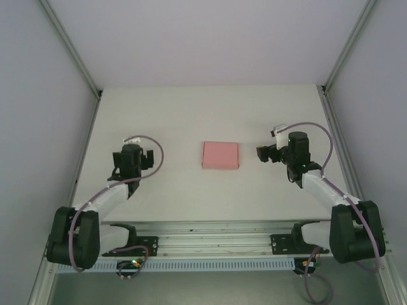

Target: Assemble paper box

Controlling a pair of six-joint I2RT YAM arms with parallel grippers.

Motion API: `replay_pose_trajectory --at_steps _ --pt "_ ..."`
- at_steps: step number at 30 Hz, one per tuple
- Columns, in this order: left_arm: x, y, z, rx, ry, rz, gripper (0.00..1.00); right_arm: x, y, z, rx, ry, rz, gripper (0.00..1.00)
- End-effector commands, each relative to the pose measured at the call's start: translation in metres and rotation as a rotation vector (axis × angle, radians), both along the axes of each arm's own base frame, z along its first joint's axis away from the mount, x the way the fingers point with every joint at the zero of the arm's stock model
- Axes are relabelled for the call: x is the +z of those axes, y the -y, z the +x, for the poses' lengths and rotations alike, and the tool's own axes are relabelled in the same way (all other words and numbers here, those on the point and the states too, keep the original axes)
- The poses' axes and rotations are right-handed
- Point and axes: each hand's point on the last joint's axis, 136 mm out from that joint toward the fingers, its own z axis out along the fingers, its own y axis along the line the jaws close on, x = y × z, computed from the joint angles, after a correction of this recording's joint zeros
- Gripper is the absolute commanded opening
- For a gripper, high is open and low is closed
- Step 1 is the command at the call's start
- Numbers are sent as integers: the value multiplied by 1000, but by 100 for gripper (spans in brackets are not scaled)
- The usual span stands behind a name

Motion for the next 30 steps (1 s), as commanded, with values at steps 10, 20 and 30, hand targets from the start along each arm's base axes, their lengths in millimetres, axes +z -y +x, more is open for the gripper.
replay_pose_trajectory --at_steps 10,20,30 --pt "24 -17 24 -58 345 -12 100 -16 36 37 -146 245 186 100" --pt "6 -50 34 26 356 -128 100 -19 31 35 -136 217 152 100" --pt "4 -44 41 -13 323 -136 100 -19 31 36 -137 217 151 99"
